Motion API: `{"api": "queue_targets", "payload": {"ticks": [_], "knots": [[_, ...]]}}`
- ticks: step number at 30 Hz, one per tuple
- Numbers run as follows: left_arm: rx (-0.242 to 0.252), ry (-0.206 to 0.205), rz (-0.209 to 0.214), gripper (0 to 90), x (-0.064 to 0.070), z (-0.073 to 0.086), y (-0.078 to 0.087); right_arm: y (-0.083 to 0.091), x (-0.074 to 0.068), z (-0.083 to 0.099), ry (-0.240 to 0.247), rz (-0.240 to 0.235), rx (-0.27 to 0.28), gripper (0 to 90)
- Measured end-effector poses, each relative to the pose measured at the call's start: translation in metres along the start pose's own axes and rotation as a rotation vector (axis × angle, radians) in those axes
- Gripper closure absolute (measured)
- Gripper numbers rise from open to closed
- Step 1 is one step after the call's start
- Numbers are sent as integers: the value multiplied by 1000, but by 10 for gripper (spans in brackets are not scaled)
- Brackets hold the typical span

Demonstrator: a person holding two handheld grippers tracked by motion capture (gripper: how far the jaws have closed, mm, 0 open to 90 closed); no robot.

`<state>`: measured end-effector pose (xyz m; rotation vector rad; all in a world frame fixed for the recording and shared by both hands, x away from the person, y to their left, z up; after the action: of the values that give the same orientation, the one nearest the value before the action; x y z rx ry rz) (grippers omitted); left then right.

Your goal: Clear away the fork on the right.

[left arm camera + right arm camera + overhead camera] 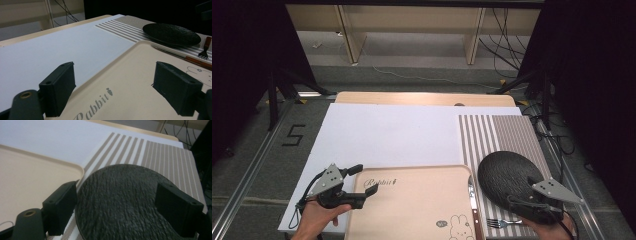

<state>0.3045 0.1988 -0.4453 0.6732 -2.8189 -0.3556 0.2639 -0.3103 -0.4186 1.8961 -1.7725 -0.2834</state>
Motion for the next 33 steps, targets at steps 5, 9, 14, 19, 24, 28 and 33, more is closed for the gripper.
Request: {"api": "queue_targets", "payload": {"ticks": [5,9,14,19,24,28,33], "knots": [[1,1,1,171,0,0,0,5,9,8,-11,1,-33,194],[2,1,1,171,0,0,0,7,16,13,8,1,-76,195],[1,0,-1,171,0,0,0,9,21,16,25,-4,-121,198],[0,0,-1,171,0,0,0,10,26,21,36,-2,-155,205],[-1,-1,-2,171,0,0,1,13,31,28,54,-3,-197,215],[5,11,-5,171,0,0,0,14,35,33,81,-14,-226,217],[-2,0,-2,171,0,0,0,11,39,37,163,-65,-229,219]]}}
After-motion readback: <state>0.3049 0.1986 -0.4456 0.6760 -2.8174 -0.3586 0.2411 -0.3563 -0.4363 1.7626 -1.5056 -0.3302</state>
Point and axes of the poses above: each handheld gripper's, and its own axes: y roughly backward along the jaws, z roughly out of its underside, x roughly to its right, the point moved 1 cm from there along -y, roughly forward along the jaws, and after that the axes turned 15 degrees about z, right-handed, at the moved point
